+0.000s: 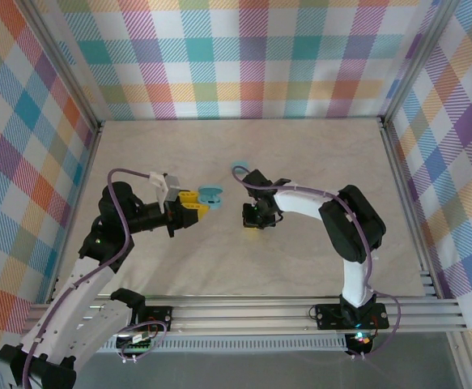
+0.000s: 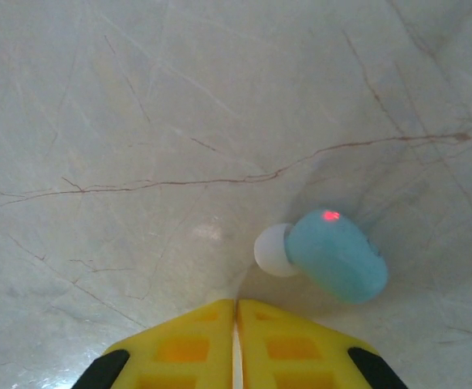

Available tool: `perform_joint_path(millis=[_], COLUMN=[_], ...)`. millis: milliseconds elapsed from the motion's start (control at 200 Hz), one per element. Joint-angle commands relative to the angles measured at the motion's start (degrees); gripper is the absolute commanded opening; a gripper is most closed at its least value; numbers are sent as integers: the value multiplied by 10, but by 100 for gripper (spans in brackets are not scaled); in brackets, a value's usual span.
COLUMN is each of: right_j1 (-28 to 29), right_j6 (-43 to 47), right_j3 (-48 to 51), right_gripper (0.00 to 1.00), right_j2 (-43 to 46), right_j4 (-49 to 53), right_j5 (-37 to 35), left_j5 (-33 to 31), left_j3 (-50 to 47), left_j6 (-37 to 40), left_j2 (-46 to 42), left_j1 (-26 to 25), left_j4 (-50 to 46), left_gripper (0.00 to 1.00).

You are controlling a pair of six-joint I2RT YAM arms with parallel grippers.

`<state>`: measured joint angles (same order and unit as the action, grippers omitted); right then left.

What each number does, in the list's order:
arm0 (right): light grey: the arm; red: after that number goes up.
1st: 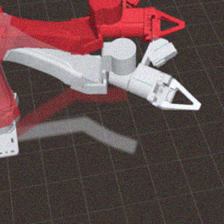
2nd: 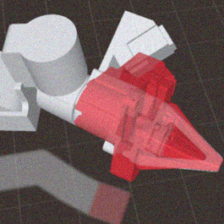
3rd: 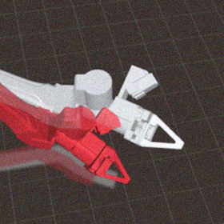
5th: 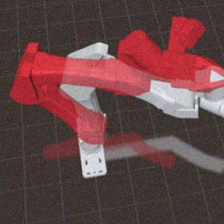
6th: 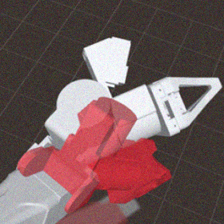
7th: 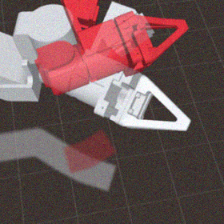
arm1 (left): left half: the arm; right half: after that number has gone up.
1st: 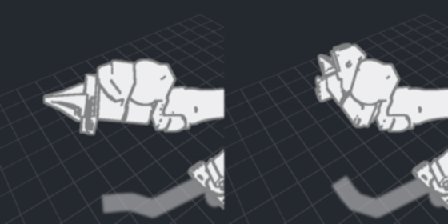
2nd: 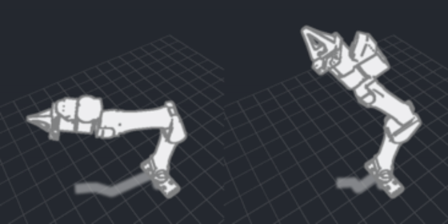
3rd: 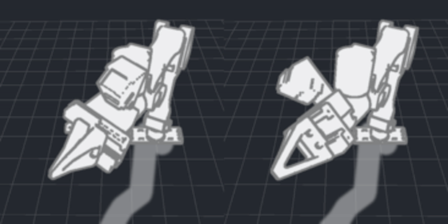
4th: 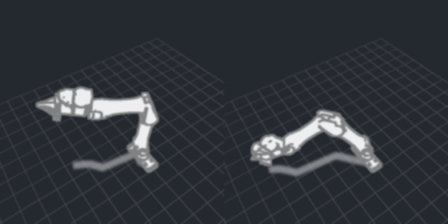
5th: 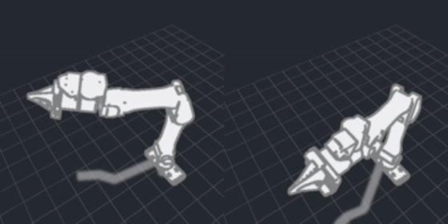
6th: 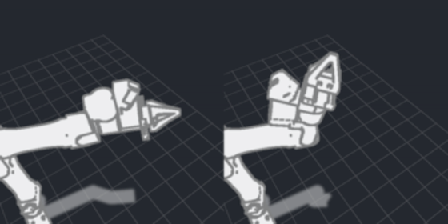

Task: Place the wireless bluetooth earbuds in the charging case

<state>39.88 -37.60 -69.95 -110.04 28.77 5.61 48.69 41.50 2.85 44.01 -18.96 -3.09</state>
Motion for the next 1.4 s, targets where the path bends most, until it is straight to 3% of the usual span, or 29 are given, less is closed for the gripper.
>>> perform_joint_path(millis=[0, 660, 1015, 1220, 1255, 1305, 1395], right_j1=[-4, -29, -29, -27, -27, -26, -20], right_j6=[23, 96, 88, 83, 77, 59, 27], right_j3=[-10, -110, -90, -120, -125, -132, -121], right_gripper=[11, 6, 6, 19, 22, 36, 40], right_j2=[2, -42, 25, 18, 15, 10, 12], right_j4=[42, 95, 111, 131, 139, 152, 145], right_j5=[-61, -124, -109, -107, -108, -116, -128], left_j5=[-1, -1, -2, -2, -2, -3, -3], left_j3=[0, -8, -11, -8, -9, -9, -9], left_j6=[14, 4, 10, 13, 13, 13, 14], left_j2=[-12, -23, -33, -35, -36, -36, -36], left_j1=[6, 6, 6, 6, 6, 6, 6], left_j4=[-10, -1, -8, -11, -12, -13, -12], left_gripper=[0, 0, 0, 0, 0, 0, 0])
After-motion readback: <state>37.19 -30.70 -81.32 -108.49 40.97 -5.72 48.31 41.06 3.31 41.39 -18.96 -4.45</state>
